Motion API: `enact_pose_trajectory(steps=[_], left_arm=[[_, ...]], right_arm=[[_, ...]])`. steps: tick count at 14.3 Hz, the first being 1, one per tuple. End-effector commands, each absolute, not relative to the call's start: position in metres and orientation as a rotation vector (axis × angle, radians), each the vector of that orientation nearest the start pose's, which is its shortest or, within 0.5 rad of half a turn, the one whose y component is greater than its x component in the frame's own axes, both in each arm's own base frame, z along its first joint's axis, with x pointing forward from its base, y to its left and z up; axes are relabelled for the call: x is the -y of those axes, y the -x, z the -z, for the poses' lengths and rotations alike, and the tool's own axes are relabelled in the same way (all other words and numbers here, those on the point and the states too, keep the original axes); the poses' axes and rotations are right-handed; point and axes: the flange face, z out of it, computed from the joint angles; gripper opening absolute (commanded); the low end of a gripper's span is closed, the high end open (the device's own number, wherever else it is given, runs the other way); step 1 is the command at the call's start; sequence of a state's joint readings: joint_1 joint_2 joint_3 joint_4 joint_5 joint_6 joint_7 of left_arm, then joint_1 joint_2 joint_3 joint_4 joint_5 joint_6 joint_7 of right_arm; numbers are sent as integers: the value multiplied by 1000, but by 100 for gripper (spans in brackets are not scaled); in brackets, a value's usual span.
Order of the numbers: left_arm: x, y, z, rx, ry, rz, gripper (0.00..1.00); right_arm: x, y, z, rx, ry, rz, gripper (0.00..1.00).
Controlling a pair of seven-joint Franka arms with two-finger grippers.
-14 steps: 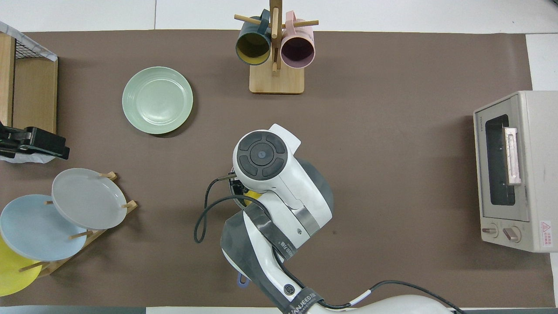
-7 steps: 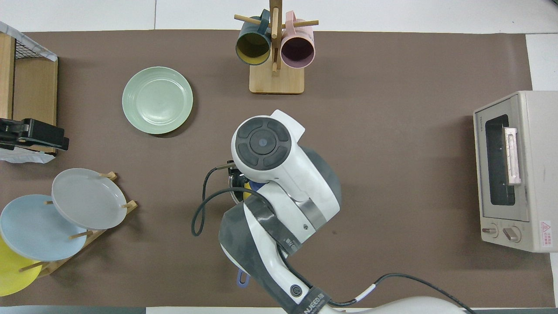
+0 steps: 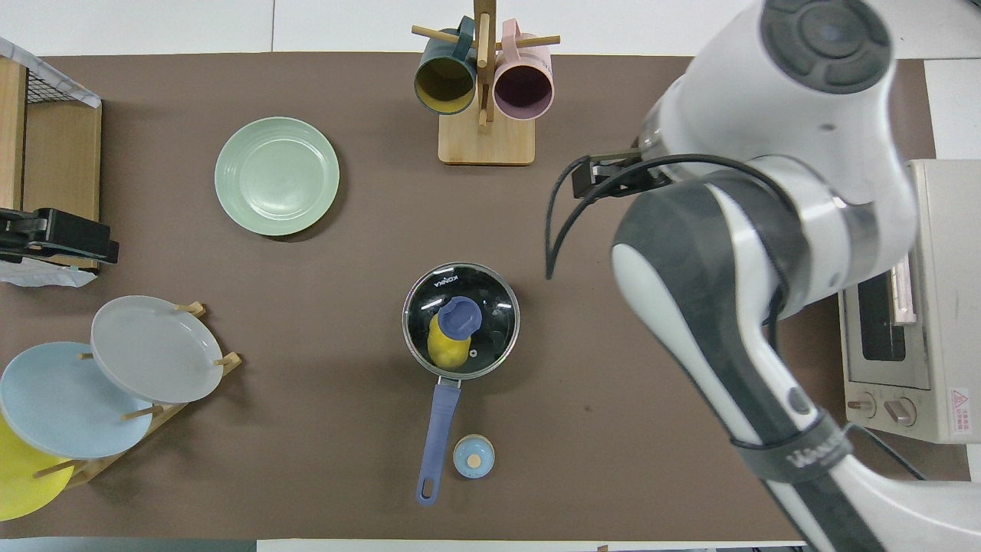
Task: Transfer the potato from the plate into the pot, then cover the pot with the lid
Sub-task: 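Open the right gripper and withdraw it from the lid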
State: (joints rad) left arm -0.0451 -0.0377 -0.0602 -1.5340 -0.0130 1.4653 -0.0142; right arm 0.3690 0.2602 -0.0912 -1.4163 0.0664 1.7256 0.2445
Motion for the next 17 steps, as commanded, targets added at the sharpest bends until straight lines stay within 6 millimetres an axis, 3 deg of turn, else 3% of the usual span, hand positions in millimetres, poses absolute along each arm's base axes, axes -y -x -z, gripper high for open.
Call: enact_pose_trajectory(steps=[1,3,5,8,11,14,17], left_arm=[[57,-526,-656,-122,3159,-14,100],[57,-525,-657,-122,3159,-10,100],[56,-525,-656,-119,3159,-9,100],[56,-525,-656,-117,3158,-17,100],[56,-526,-656,-112,3160,-2,100],[56,-526,-654,-114,3158,-5,100],[55,-526,-655,-119,3158,0,100]], right_arm=[[-129,-607,-589,-5,3091,51,100],[-78,-602,-596,5,3109,-21,100],[-43,-588,-608,129,3175,-70,100],[5,-569,-600,55,3204,-143,100],[17,-533,-587,106,3177,-168,100],[8,-534,-590,159,3178,-127,100],[23,-534,-591,121,3181,-111,100]])
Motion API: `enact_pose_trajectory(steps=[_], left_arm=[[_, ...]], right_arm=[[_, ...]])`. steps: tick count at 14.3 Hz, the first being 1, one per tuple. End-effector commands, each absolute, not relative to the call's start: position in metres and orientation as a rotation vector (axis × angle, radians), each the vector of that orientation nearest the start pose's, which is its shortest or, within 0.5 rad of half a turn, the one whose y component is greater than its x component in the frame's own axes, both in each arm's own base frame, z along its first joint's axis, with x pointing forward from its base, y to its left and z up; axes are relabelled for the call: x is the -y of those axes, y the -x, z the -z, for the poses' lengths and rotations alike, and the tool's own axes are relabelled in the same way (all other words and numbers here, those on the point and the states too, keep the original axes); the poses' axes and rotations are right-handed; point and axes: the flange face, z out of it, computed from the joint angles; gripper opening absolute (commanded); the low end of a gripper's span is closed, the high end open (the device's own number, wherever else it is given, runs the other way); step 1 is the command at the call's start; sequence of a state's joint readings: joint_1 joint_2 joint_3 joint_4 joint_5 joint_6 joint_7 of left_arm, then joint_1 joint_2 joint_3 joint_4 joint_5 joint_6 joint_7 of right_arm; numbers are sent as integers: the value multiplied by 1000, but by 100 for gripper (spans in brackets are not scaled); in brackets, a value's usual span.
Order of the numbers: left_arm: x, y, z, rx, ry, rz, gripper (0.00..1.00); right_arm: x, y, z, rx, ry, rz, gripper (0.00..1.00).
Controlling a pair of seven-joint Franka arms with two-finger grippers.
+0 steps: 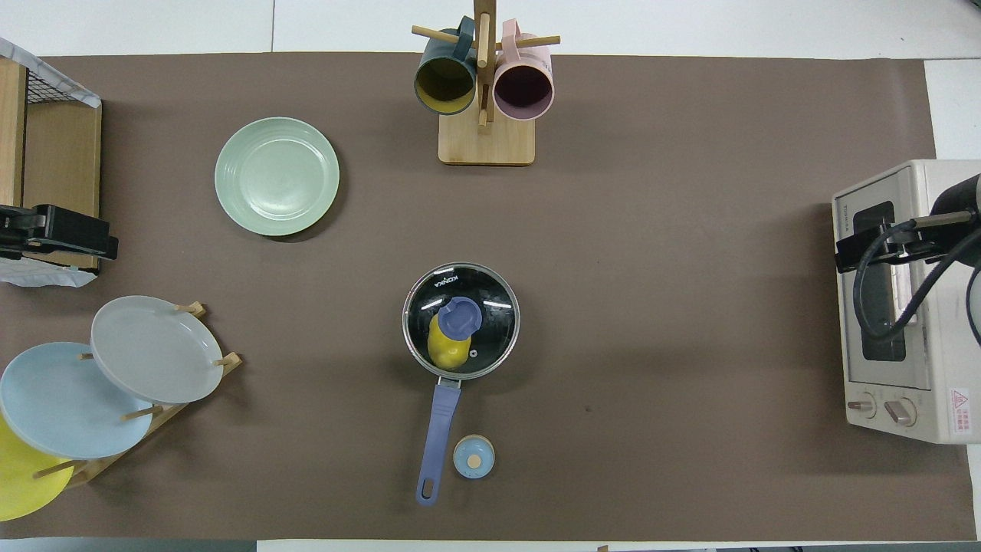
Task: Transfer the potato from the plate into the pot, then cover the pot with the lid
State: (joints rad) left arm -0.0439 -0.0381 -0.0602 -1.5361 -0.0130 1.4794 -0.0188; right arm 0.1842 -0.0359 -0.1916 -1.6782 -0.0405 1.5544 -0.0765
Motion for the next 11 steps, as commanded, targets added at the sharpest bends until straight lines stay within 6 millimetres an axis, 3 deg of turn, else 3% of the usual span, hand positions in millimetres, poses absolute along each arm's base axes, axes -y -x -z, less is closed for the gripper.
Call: enact_pose_trajectory(steps=[1,4,9,11], left_arm=[[55,-526,-655,-109,3158,-2,100],[56,-526,-655,-109,3158,-2,100],[56,-529,-657,-109,3160,39,100],[56,-529,-658,-109,3160,41,100]], right_arm=[[20,-536,-591,130,3184,-96,100],[27,-545,-592,128,3213,-90,100],[32,-544,-592,106,3195,-96,100],[26,-543,-592,113,3195,-97,100]])
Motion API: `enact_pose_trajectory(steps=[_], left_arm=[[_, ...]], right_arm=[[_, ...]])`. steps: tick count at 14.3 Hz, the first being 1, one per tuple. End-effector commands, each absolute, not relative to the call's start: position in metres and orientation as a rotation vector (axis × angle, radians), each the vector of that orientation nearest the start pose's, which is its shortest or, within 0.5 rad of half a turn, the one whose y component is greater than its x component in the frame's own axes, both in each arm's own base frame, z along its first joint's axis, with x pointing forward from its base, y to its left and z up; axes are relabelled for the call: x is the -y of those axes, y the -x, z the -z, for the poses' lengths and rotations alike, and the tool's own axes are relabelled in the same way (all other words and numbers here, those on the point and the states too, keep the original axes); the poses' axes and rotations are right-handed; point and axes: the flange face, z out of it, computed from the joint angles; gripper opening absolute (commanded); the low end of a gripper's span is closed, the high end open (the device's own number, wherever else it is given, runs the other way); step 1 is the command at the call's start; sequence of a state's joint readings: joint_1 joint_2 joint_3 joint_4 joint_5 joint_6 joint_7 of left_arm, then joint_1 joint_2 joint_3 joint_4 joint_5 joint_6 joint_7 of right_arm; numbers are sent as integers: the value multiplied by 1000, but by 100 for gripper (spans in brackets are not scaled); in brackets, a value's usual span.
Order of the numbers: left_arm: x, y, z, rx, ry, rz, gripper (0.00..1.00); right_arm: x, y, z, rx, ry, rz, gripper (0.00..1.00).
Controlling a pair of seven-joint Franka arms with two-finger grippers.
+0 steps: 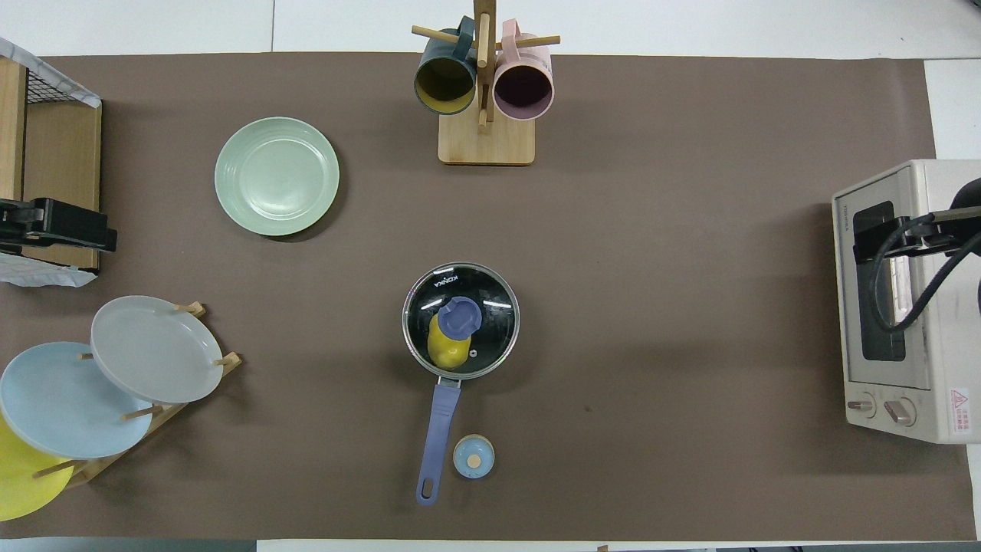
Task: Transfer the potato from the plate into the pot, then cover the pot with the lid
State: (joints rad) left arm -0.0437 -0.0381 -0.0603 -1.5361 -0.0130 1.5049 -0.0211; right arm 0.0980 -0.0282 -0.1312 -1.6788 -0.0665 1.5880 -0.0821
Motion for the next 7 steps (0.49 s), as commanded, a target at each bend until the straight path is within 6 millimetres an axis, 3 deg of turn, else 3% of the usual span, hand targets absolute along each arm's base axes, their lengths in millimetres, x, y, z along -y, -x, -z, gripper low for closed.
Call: enact_pose_trajectory(steps=[1,7], left_arm=[[56,-530,-657,-108,3159,42,100],[55,-531,-658,-108,3159,63,100]], right_arm=[[24,-543,-593,111,3195,-95,100],[30,-545,-600,81,3181,-73,100]])
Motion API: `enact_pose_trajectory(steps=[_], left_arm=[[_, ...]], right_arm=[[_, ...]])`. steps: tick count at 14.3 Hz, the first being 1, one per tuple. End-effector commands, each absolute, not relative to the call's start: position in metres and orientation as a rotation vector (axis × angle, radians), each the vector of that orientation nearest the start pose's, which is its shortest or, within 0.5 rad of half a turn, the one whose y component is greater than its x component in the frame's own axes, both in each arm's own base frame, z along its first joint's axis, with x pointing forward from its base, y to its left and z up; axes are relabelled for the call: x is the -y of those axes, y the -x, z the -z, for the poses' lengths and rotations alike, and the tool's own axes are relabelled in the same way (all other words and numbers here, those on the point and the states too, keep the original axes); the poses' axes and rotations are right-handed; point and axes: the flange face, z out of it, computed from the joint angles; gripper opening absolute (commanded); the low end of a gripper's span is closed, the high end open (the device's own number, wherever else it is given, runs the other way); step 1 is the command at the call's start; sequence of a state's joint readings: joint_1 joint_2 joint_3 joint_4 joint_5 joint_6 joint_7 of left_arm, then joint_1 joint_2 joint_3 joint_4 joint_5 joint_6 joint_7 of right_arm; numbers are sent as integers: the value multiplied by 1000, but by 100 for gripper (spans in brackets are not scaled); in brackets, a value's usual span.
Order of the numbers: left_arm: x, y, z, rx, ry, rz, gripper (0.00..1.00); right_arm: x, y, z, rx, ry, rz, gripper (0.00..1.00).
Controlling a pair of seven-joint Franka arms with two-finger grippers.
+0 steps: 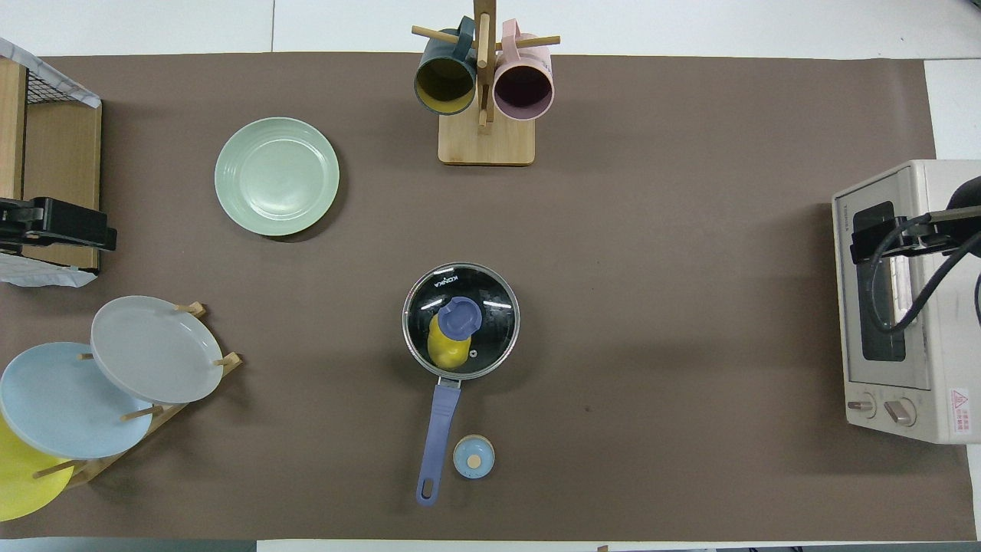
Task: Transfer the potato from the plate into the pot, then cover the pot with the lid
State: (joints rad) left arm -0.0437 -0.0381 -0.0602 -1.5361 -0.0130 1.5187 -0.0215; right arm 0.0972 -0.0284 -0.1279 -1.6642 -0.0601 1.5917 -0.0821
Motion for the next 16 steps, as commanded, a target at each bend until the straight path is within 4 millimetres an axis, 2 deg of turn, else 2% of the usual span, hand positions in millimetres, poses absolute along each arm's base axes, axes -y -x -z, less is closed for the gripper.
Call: enact_pose_trajectory(steps=[1,2,12,16], left_arm=[[55,-531,-658,-108,3159,63,100],[55,-531,-658,-108,3159,63,100],[56,-531,-657,-108,3159,61,100],[57,-530,-657,-113,3159,58,100]], right_arm=[[33,-544,-600,73,3176,-83,100],[38,-544,-599,58,3169,-82,100],[34,-545,-601,65,3159,-56,100],[42,-544,-601,50,3157,-58,100]])
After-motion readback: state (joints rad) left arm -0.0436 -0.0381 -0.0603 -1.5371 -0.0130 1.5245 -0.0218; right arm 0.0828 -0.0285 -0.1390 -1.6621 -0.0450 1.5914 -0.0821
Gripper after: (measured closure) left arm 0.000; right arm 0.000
